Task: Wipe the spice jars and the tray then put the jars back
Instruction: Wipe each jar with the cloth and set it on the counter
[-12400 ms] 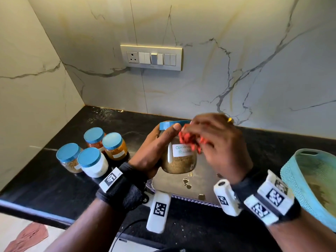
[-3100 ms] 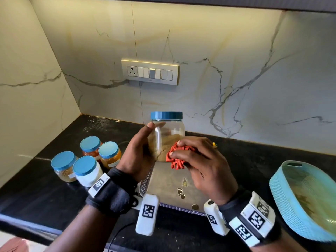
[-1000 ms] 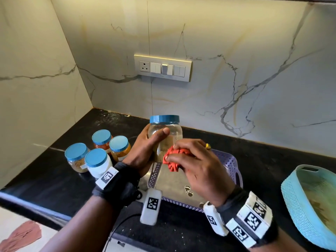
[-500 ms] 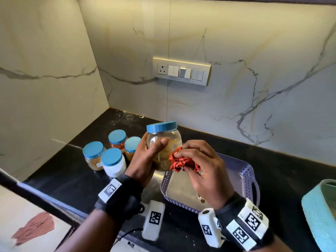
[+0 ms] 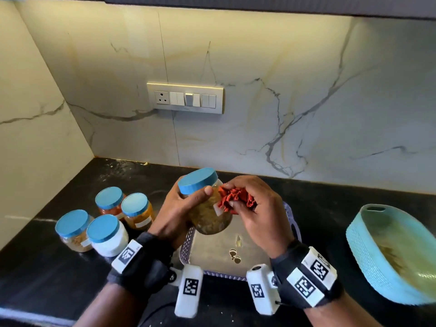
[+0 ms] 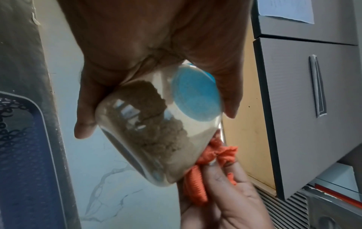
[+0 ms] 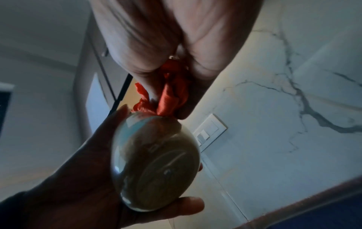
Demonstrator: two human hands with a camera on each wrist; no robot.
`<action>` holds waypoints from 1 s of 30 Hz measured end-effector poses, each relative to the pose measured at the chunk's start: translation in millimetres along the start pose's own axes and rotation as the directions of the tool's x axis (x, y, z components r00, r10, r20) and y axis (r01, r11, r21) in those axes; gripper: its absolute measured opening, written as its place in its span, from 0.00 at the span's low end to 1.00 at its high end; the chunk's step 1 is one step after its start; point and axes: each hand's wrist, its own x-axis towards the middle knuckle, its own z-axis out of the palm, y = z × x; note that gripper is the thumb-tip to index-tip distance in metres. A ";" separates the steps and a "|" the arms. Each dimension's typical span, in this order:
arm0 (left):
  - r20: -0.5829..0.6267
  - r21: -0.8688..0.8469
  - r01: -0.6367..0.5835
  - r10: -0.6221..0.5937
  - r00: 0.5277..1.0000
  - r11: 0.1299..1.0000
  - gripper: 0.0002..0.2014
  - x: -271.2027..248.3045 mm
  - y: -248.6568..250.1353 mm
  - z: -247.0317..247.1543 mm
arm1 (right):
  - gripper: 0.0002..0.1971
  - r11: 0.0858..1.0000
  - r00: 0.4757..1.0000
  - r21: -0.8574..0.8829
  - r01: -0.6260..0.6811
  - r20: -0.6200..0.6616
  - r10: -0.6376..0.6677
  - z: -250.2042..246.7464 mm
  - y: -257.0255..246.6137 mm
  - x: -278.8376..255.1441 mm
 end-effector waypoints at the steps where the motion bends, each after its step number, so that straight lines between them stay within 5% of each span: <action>1: -0.002 0.007 -0.005 0.005 1.000 1.000 0.53 0.8 -0.4 1.9 | 0.17 0.995 0.997 0.058 -0.077 -0.012 0.078 -1.6 1.2 -0.8; 4: -0.012 0.011 -0.016 0.016 1.000 1.000 0.56 2.9 -0.5 7.0 | 0.17 0.950 0.963 0.159 -0.269 0.030 0.267 -8.0 3.1 -7.0; 8: -0.099 -0.024 -0.071 0.069 0.993 0.997 0.57 6.1 -0.8 11.5 | 0.16 0.939 0.947 0.130 -0.320 0.030 0.319 -4.4 9.2 -21.4; 12: -0.179 -0.060 -0.096 0.084 0.980 0.994 0.54 4.2 1.3 13.0 | 0.16 0.979 0.980 0.042 -0.201 -0.003 0.201 3.7 7.2 -32.1; 18: -0.287 -0.017 -0.073 0.065 0.956 0.997 0.43 -3.4 3.9 2.1 | 0.14 0.998 0.991 0.059 0.021 0.129 -0.029 16.3 -11.1 -34.2; 26: -0.309 0.218 0.024 0.045 0.950 0.976 0.29 -36.8 16.0 -47.7 | 0.17 0.990 0.978 0.143 -0.003 0.205 -0.027 26.0 -1.8 -39.2; 30: -0.289 0.520 0.079 0.088 0.953 0.851 0.34 -63.7 23.9 -83.8 | 0.19 0.982 0.974 0.185 -0.046 0.225 0.004 34.0 -1.0 -39.3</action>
